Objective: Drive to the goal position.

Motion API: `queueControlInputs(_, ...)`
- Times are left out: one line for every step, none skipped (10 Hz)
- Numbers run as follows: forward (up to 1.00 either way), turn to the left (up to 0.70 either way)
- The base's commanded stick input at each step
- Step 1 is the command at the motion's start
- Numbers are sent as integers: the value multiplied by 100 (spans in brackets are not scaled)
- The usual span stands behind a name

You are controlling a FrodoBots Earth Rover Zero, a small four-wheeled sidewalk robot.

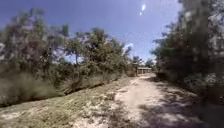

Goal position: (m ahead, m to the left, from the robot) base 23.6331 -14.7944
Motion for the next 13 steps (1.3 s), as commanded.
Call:
queueControlInputs(70, -35)
queueControlInputs(70, -35)
queueControlInputs(70, -35)
queueControlInputs(70, -35)
queueControlInputs(70, -35)
queueControlInputs(70, -35)
queueControlInputs(70, -16)
queueControlInputs(70, 0)
queueControlInputs(70, 0)
queueControlInputs(70, 0)
queueControlInputs(70, 0)
queueControlInputs(70, 0)
queueControlInputs(70, 0)
